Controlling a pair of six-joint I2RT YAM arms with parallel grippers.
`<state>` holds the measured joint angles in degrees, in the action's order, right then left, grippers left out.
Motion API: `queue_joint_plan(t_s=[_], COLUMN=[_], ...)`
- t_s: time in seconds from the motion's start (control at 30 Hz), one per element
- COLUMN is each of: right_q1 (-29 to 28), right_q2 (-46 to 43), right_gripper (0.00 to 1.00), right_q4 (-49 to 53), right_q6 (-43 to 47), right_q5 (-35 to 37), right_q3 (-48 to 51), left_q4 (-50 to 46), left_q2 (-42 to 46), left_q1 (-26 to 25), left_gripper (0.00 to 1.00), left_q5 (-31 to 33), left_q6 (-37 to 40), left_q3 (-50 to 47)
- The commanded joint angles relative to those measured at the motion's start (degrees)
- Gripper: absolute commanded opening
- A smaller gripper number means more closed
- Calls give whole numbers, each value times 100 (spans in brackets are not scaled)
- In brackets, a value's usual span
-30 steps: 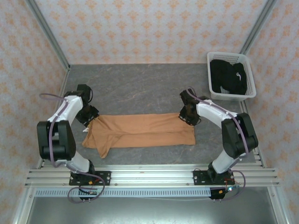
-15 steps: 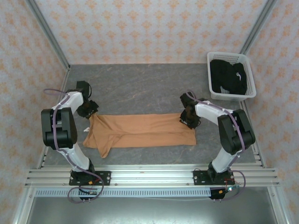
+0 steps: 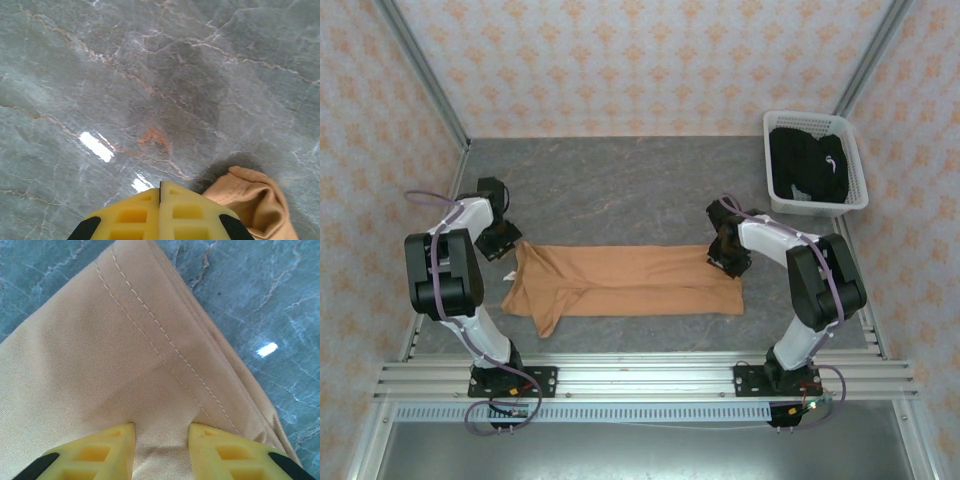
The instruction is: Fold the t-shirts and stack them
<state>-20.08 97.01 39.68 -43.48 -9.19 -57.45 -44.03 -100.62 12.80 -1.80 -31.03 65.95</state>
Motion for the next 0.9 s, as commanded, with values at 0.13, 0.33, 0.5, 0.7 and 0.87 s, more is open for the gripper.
queue_joint_plan(t_s=[0.13, 0.33, 0.5, 0.7, 0.87], right_q1=[37, -59, -150, -148, -156], right_q2=[-158, -268, 63, 230, 248], right_gripper=[35, 37, 37, 37, 37], right_q4=[448, 466, 357, 213, 149], right_q6=[503, 817, 782, 627, 578], right_q5=[379, 413, 215, 167, 104], right_q3=[-385, -658, -794, -738, -689], left_q4=[-142, -11, -514, -76, 246], left_q2=[866, 621, 39, -108, -315], left_q1=[-258, -738, -736, -660, -659], left_gripper=[29, 39, 39, 41, 39], left_q5=[-557, -907, -119, -260, -355], left_q6=[-114, -204, -48, 232, 252], left_q3=[-64, 110, 466, 269, 265])
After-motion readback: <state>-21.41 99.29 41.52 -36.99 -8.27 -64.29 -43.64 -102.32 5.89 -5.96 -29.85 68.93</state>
